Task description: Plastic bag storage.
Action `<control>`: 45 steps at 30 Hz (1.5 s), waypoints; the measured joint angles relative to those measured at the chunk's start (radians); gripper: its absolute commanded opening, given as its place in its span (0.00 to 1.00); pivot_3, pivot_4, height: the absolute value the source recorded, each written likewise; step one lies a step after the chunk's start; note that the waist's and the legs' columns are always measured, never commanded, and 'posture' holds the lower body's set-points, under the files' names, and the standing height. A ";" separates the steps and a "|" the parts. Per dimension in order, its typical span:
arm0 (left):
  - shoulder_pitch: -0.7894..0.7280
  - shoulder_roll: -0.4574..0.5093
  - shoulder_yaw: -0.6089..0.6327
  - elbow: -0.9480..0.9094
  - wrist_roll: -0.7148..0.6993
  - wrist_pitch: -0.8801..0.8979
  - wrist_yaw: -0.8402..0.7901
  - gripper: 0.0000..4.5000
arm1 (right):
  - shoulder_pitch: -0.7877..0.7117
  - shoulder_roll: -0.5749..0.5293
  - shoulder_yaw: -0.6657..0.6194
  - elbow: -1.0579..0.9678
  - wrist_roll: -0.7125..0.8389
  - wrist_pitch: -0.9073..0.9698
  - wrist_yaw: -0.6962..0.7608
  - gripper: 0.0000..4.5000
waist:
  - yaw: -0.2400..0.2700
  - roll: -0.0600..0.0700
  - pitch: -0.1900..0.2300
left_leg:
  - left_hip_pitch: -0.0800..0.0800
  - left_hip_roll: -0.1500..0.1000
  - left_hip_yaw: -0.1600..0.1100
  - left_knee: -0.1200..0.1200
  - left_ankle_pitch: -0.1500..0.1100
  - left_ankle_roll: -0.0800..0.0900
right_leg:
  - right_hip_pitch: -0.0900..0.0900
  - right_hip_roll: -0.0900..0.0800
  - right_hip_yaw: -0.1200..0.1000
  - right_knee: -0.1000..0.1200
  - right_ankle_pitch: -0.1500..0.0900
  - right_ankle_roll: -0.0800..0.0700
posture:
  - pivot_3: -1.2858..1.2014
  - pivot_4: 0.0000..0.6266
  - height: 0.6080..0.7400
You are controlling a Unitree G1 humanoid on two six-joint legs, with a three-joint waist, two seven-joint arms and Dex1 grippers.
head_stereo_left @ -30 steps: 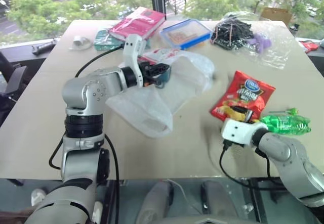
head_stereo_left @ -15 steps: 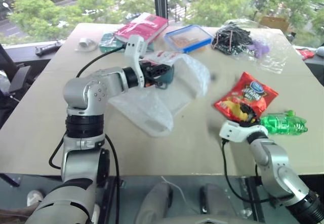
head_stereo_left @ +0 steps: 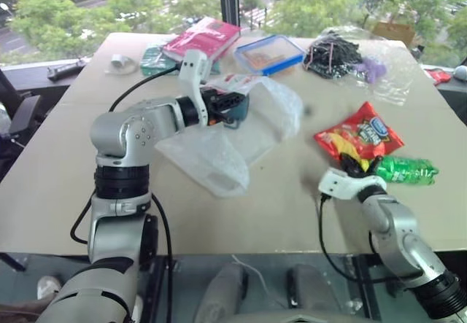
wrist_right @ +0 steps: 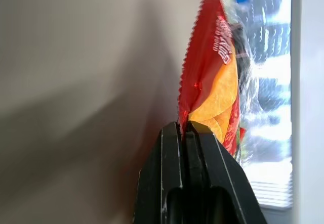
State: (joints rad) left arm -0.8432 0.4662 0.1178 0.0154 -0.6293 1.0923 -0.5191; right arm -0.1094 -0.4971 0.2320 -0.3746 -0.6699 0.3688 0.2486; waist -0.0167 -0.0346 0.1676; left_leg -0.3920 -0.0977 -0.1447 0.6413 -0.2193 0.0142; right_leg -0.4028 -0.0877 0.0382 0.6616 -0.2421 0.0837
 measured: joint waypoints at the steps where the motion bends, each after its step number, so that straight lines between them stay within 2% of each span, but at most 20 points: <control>1: -0.006 -0.001 0.000 0.010 0.001 -0.008 0.000 0.00 | -0.040 0.055 -0.055 -0.057 0.069 0.021 0.023 0.01 | -0.002 0.000 0.000 | -0.004 0.001 0.000 0.000 0.000 0.000 | -0.004 0.001 0.001 0.001 0.000 0.000 | 0.52 0.24 1.00; 2: -0.009 -0.003 0.000 0.014 0.001 -0.010 0.000 0.00 | -0.059 0.070 -0.074 -0.081 0.093 0.029 0.029 0.01 | -0.002 0.000 0.000 | -0.007 0.001 0.001 0.000 0.000 0.000 | -0.007 0.001 0.001 0.002 0.000 0.000 | 0.52 0.24 1.00; 5: -0.019 -0.007 -0.001 0.033 0.008 -0.023 0.000 0.00 | -0.174 0.219 -0.227 -0.237 0.305 0.169 0.096 0.01 | 0.002 0.001 0.000 | -0.008 0.001 0.000 -0.002 0.000 0.000 | -0.008 0.001 0.000 0.001 0.001 -0.002 | 0.52 0.24 1.00; 9: -0.025 -0.010 0.001 0.074 0.020 -0.050 0.001 0.00 | -0.340 0.403 -0.467 -0.429 0.593 0.509 0.143 0.01 | 0.007 0.002 0.001 | -0.010 0.000 -0.001 -0.004 0.000 0.000 | -0.010 0.000 0.001 -0.001 0.001 -0.002 | 0.52 0.24 1.00; 11: -0.026 -0.013 0.001 0.084 0.021 -0.056 0.002 0.00 | -0.389 0.450 -0.547 -0.471 0.658 0.607 0.139 0.01 | 0.007 0.002 0.001 | -0.010 -0.001 -0.001 -0.005 0.000 0.000 | -0.011 0.000 0.001 -0.001 0.001 -0.002 | 0.52 0.24 1.00; 13: -0.040 -0.024 0.001 0.108 0.027 -0.063 0.008 0.00 | -0.474 0.541 -0.713 -0.539 0.771 0.794 0.146 0.01 | 0.007 0.005 0.003 | -0.010 0.000 -0.001 -0.005 0.000 0.000 | -0.011 0.000 0.001 0.000 0.001 -0.003 | 0.52 0.24 1.00; 16: -0.062 -0.026 0.004 0.131 0.037 -0.076 0.021 0.00 | -0.515 0.566 -0.889 -0.616 0.914 0.997 0.188 0.01 | 0.005 0.006 0.003 | -0.010 0.000 0.000 -0.006 0.000 0.001 | -0.012 0.000 0.001 0.000 0.001 -0.003 | 0.52 0.24 1.00; 17: -0.066 -0.025 0.010 0.144 0.041 -0.083 0.022 0.00 | -0.523 0.578 -0.978 -0.631 1.013 1.090 0.208 0.01 | 0.003 0.008 0.004 | -0.010 0.000 0.001 -0.006 -0.001 0.002 | -0.012 -0.001 0.002 0.000 0.001 -0.003 | 0.52 0.24 1.00; 18: -0.068 -0.026 0.011 0.151 0.042 -0.085 0.022 0.00 | -0.531 0.584 -1.003 -0.631 1.036 1.112 0.211 0.01 | 0.002 0.009 0.004 | -0.010 0.000 0.001 -0.006 -0.001 0.002 | -0.012 -0.001 0.003 0.000 0.001 -0.003 | 0.52 0.24 1.00; 21: -0.085 -0.033 0.010 0.187 0.056 -0.097 0.021 0.00 | -0.571 0.603 -1.156 -0.633 1.254 1.223 0.209 0.01 | 0.000 0.013 0.006 | -0.009 0.000 0.001 -0.007 -0.002 0.004 | -0.013 -0.001 0.003 0.001 0.001 -0.003 | 0.52 0.24 1.00; 24: -0.096 -0.036 0.008 0.202 0.061 -0.106 0.010 0.00 | -0.576 0.629 -1.231 -0.637 1.480 1.237 0.129 0.01 | -0.001 0.014 0.007 | -0.010 0.000 0.002 -0.008 -0.002 0.004 | -0.013 -0.001 0.004 0.001 0.001 -0.003 | 0.52 0.24 1.00; 26: -0.096 -0.037 0.000 0.211 0.069 -0.112 0.000 0.00 | -0.570 0.630 -1.219 -0.637 1.656 1.206 0.030 0.01 | -0.002 0.014 0.007 | -0.010 0.000 0.003 -0.008 -0.002 0.004 | -0.014 -0.002 0.005 0.001 0.001 -0.003 | 0.52 0.24 1.00; 30: -0.110 -0.041 -0.006 0.224 0.085 -0.115 -0.001 0.00 | -0.352 0.613 -0.946 -0.599 2.172 0.907 -0.325 0.01 | -0.004 0.014 0.007 | -0.010 0.000 0.003 -0.010 -0.001 0.001 | -0.015 -0.005 0.005 0.000 0.001 -0.003 | 0.52 0.24 1.00; 34: -0.138 -0.046 -0.006 0.237 0.096 -0.116 0.012 0.00 | -0.304 0.353 -0.707 -0.555 2.496 0.605 -0.563 0.01 | -0.004 0.014 0.007 | -0.010 -0.002 0.006 -0.008 -0.002 0.004 | -0.014 -0.005 0.006 0.000 0.001 -0.002 | 0.52 0.24 1.00; 36: -0.152 -0.058 -0.001 0.236 0.094 -0.116 0.014 0.00 | -0.291 0.286 -0.601 -0.532 2.537 0.527 -0.593 0.01 | -0.004 0.014 0.007 | -0.009 0.000 0.006 -0.008 -0.002 0.004 | -0.013 -0.002 0.005 0.000 0.001 -0.002 | 0.52 0.24 1.00; 39: -0.153 -0.056 0.004 0.216 0.073 -0.104 -0.006 0.00 | -0.267 0.230 -0.532 -0.471 2.509 0.492 -0.568 0.01 | -0.007 0.014 0.007 | -0.009 0.000 0.006 -0.008 -0.002 0.004 | -0.013 -0.001 0.006 0.000 0.001 -0.002 | 0.52 0.24 1.00; 45: -0.125 -0.006 0.042 0.071 -0.044 -0.008 -0.097 0.00 | -0.220 0.197 -0.430 -0.271 2.305 0.430 -0.402 0.01 | -0.023 0.014 0.007 | -0.009 0.000 0.007 -0.007 -0.002 0.004 | -0.013 0.000 0.006 0.000 0.001 -0.002 | 0.52 0.24 1.00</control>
State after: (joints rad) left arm -0.9678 0.4598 0.1599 0.0865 -0.6731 1.0844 -0.6164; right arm -0.3298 -0.2997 -0.1983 -0.6457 1.6356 0.7990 -0.1533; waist -0.0400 -0.0206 0.1751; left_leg -0.4013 -0.0976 -0.1381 0.6338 -0.2211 0.0183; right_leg -0.4163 -0.0880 0.0445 0.6612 -0.2411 0.0817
